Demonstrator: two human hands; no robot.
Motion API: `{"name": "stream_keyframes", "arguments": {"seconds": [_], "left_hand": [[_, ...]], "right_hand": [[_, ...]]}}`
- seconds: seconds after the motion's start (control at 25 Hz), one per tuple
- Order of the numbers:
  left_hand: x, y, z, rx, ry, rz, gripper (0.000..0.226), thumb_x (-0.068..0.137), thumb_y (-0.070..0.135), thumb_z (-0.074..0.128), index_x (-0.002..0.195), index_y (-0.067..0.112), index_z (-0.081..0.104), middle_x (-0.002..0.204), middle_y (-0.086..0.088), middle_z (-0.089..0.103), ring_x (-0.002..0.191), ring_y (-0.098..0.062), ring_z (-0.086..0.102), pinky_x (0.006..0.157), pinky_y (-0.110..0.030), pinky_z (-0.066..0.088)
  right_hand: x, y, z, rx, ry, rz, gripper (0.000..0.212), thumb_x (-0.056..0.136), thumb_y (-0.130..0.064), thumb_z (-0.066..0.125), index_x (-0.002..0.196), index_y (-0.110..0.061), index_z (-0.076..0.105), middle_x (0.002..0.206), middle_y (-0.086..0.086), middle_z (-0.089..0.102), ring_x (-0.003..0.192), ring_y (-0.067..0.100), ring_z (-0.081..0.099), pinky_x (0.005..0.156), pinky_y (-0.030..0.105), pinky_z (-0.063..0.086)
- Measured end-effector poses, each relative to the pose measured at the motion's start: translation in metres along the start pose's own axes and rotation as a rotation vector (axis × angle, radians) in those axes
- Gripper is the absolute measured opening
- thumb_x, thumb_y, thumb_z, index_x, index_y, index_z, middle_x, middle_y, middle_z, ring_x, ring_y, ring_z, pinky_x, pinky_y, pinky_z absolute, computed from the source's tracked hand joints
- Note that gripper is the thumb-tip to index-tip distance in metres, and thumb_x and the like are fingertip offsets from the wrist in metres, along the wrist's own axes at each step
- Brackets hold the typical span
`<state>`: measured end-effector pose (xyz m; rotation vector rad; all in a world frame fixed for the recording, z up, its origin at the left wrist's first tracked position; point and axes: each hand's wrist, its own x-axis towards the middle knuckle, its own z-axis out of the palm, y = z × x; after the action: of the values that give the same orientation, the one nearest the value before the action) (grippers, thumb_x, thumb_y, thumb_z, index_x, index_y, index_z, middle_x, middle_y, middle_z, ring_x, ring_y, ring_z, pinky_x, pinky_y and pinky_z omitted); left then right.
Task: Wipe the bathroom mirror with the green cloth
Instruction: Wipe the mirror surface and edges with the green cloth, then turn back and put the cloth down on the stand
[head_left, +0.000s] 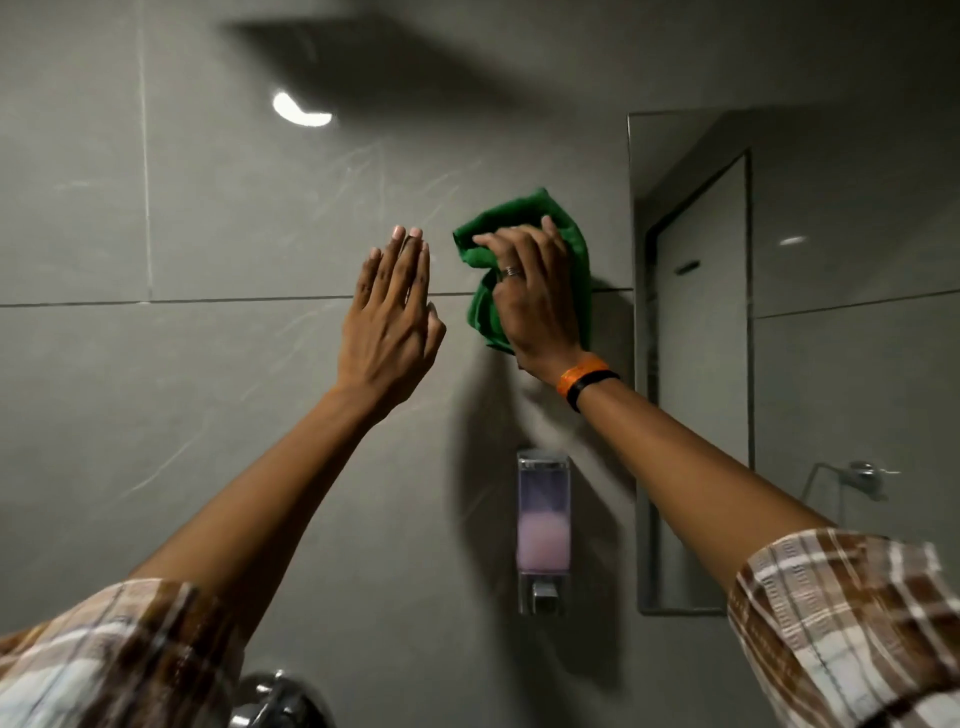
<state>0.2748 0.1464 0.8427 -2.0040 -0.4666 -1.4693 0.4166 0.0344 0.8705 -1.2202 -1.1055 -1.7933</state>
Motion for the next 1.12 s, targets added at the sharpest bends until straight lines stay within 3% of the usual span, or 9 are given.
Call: {"name": "stream_keyframes", "arguments": {"seconds": [0.12, 0.28, 0.4, 0.52, 0.72, 0.84, 0.96, 1.04, 1.12], "left_hand": [[-0.025, -0.024, -0.013, 0.009, -0.015, -0.014, 0.066, 0.101, 0.025, 0.026, 0.161, 0.000, 0.016, 0.171, -0.017, 0.015, 0.160, -0.029, 0.009, 0.131, -0.044, 0.008], [-0.089, -0.042, -0.026, -0.029, -0.054, -0.026, 0.067, 0.101, 0.024, 0.028, 0.162, 0.001, 0.014, 0.172, -0.016, 0.013, 0.160, -0.030, 0.009, 0.131, -0.045, 0.008], [-0.178, -0.028, -0.027, -0.100, -0.138, -0.038, 0.068, 0.100, 0.025, 0.031, 0.162, 0.001, 0.015, 0.171, -0.017, 0.015, 0.159, -0.031, 0.012, 0.131, -0.044, 0.007], [-0.297, 0.001, -0.027, -0.186, -0.309, -0.098, 0.068, 0.100, 0.026, 0.033, 0.161, 0.001, 0.016, 0.171, -0.017, 0.017, 0.159, -0.032, 0.015, 0.130, -0.044, 0.007], [-0.493, 0.051, -0.040, -0.310, -0.701, -0.158, 0.070, 0.097, 0.024, 0.037, 0.160, -0.001, 0.020, 0.170, -0.016, 0.018, 0.159, -0.029, 0.014, 0.130, -0.045, 0.012], [-0.593, 0.074, -0.049, -0.340, -0.910, -0.141, 0.070, 0.095, 0.023, 0.043, 0.158, -0.001, 0.027, 0.169, -0.016, 0.024, 0.158, -0.029, 0.018, 0.129, -0.045, 0.016], [-0.677, 0.094, -0.054, -0.358, -1.117, -0.121, 0.069, 0.095, 0.022, 0.047, 0.158, -0.002, 0.029, 0.168, -0.016, 0.025, 0.157, -0.029, 0.020, 0.129, -0.043, 0.015], [-0.726, 0.107, -0.057, -0.394, -1.191, -0.124, 0.069, 0.095, 0.022, 0.048, 0.157, -0.002, 0.030, 0.168, -0.016, 0.024, 0.157, -0.029, 0.018, 0.130, -0.041, 0.008], [-0.775, 0.124, -0.061, -0.425, -1.247, -0.113, 0.068, 0.093, 0.022, 0.044, 0.156, -0.002, 0.034, 0.166, -0.017, 0.028, 0.156, -0.029, 0.020, 0.128, -0.039, 0.005]], "right_hand": [[-0.007, -0.037, -0.003, 0.040, -0.049, 0.049, 0.048, 0.087, 0.005, 0.042, 0.127, -0.007, 0.064, 0.118, 0.014, 0.068, 0.118, 0.033, 0.060, 0.120, 0.055, 0.031], [-0.063, -0.098, -0.012, 0.085, -0.063, 0.178, 0.047, 0.085, 0.006, 0.044, 0.125, -0.008, 0.065, 0.117, 0.014, 0.067, 0.118, 0.024, 0.045, 0.120, 0.057, 0.028], [-0.142, -0.149, -0.039, 0.103, -0.129, 0.270, 0.049, 0.085, 0.004, 0.040, 0.128, -0.011, 0.061, 0.118, 0.011, 0.065, 0.118, 0.023, 0.043, 0.126, 0.047, 0.016], [-0.240, -0.208, -0.088, 0.145, -0.309, 0.388, 0.050, 0.086, 0.004, 0.041, 0.129, -0.014, 0.059, 0.119, 0.009, 0.064, 0.120, 0.023, 0.046, 0.128, 0.040, 0.007], [-0.407, -0.294, -0.189, 0.249, -0.742, 0.641, 0.051, 0.086, 0.007, 0.047, 0.131, -0.013, 0.058, 0.117, 0.011, 0.061, 0.118, 0.030, 0.052, 0.127, 0.049, 0.013], [-0.501, -0.337, -0.242, 0.246, -1.006, 0.785, 0.055, 0.082, 0.012, 0.050, 0.130, -0.012, 0.058, 0.117, 0.014, 0.062, 0.123, 0.028, 0.047, 0.125, 0.054, 0.017], [-0.589, -0.374, -0.277, 0.197, -1.220, 0.836, 0.055, 0.079, 0.008, 0.046, 0.128, -0.014, 0.060, 0.113, 0.012, 0.064, 0.119, 0.024, 0.047, 0.123, 0.052, 0.019], [-0.643, -0.395, -0.289, 0.196, -1.346, 0.869, 0.053, 0.080, 0.002, 0.042, 0.127, -0.012, 0.062, 0.112, 0.013, 0.065, 0.118, 0.028, 0.050, 0.122, 0.049, 0.017], [-0.700, -0.417, -0.294, 0.221, -1.470, 0.849, 0.049, 0.082, 0.001, 0.050, 0.128, -0.010, 0.061, 0.113, 0.015, 0.065, 0.116, 0.035, 0.058, 0.121, 0.049, 0.020]]}}
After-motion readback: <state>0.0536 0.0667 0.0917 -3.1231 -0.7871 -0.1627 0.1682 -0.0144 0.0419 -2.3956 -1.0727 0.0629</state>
